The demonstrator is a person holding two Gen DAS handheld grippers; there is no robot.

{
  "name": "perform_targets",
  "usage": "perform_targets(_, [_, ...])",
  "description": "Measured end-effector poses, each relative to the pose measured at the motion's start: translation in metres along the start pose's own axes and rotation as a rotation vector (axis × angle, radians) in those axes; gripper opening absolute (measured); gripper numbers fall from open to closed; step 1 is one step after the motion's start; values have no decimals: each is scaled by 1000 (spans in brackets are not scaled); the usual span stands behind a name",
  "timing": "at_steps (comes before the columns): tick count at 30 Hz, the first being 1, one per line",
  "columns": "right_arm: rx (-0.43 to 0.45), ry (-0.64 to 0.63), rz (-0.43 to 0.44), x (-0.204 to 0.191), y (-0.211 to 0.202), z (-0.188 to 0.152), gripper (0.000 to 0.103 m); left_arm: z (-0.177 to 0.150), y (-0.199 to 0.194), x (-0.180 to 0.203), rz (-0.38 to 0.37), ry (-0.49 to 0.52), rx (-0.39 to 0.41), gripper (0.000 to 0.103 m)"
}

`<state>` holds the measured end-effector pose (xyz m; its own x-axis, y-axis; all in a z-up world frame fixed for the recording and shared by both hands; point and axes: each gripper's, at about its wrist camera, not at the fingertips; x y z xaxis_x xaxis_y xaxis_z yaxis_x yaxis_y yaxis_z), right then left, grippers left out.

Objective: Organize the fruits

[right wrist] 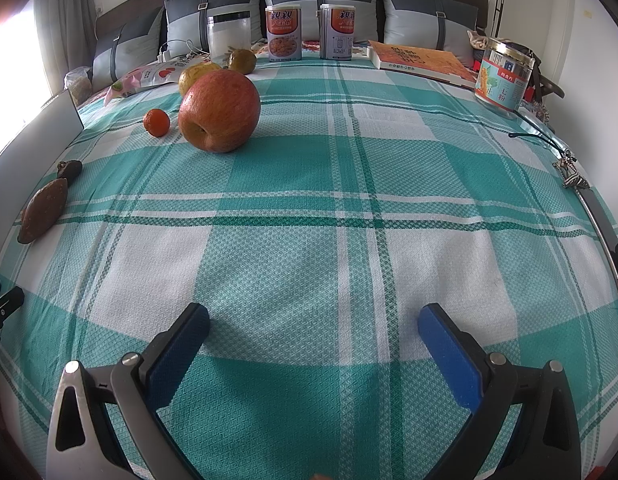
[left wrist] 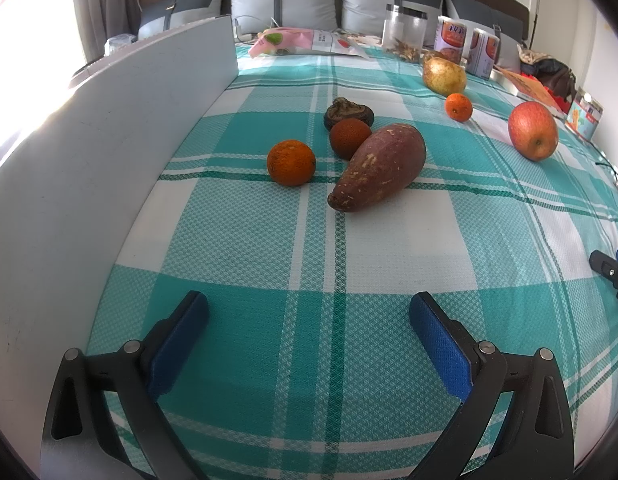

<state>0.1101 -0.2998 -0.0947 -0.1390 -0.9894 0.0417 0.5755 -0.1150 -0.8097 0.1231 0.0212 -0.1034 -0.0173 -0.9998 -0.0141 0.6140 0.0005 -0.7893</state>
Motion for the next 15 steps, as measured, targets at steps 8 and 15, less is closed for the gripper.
perform_targets(8, [1, 0, 1, 0, 0, 0, 103, 0, -3, -2, -5, -3, 0, 102])
perform_targets(15, [0, -1, 1, 0, 0, 0, 103, 0, -4, -2, -6, -3, 0, 102])
Point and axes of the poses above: each gripper's, at about its wrist camera, not at the fingertips, and y roughly the way its jaws point, x to its right, z to its top
